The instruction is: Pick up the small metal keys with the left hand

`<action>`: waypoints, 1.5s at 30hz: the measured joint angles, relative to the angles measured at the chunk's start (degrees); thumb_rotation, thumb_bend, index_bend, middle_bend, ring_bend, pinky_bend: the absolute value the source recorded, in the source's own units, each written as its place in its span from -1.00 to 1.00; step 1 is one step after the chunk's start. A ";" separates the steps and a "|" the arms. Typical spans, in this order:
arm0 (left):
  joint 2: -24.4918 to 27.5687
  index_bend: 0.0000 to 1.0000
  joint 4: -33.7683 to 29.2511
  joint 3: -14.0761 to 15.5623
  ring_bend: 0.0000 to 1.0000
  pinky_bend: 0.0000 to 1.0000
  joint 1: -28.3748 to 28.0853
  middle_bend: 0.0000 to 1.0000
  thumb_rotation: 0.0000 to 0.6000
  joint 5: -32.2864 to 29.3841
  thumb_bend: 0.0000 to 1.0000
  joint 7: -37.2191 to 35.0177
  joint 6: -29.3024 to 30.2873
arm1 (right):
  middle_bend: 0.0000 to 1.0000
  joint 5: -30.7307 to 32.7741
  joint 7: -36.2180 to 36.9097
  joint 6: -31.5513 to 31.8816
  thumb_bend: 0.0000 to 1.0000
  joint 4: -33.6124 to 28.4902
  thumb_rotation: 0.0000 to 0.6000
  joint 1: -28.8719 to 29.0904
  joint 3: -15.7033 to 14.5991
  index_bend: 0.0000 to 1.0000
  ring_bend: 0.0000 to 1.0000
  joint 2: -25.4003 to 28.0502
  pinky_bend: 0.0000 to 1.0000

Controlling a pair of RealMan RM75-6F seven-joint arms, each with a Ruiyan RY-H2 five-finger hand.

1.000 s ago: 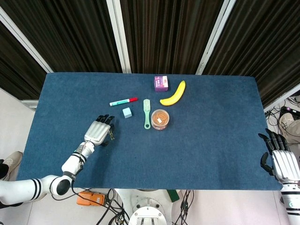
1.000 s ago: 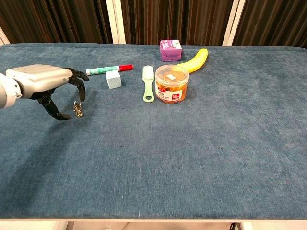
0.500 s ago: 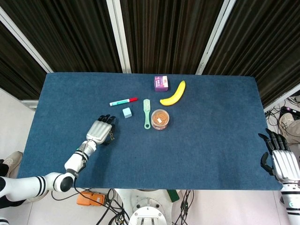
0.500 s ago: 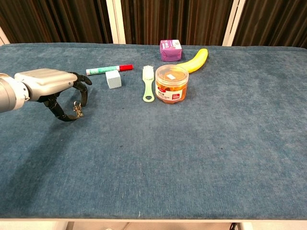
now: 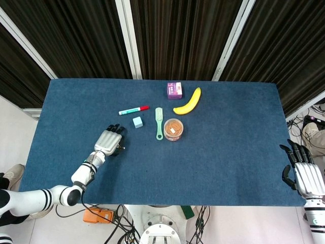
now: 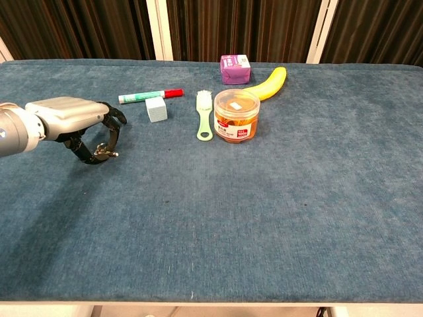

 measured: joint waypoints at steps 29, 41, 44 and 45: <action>6.51 0.40 -6.37 -0.70 -0.99 -0.76 1.49 -0.54 1.00 3.85 0.15 -0.51 6.80 | -0.87 0.05 0.60 -0.07 1.00 -0.28 1.00 -0.03 -0.03 -0.59 -0.91 0.12 -1.00; 19.25 0.41 -26.79 -2.92 -0.95 -0.73 1.38 -0.52 1.00 12.13 0.14 6.48 14.51 | -0.87 -0.11 0.68 0.16 1.00 -0.27 1.00 -0.11 -0.02 -0.59 -0.91 0.21 -1.00; 23.44 0.41 -31.66 -4.25 -0.94 -0.72 1.02 -0.51 1.00 13.13 0.14 9.04 15.92 | -0.87 -0.34 0.55 0.36 1.00 -0.25 1.00 -0.16 -0.08 -0.59 -0.91 0.17 -1.00; 24.61 0.41 -32.79 -4.78 -0.94 -0.72 0.84 -0.51 1.00 13.14 0.14 9.78 16.21 | -0.87 -0.38 0.54 0.40 1.00 -0.23 1.00 -0.17 -0.09 -0.59 -0.91 0.16 -1.00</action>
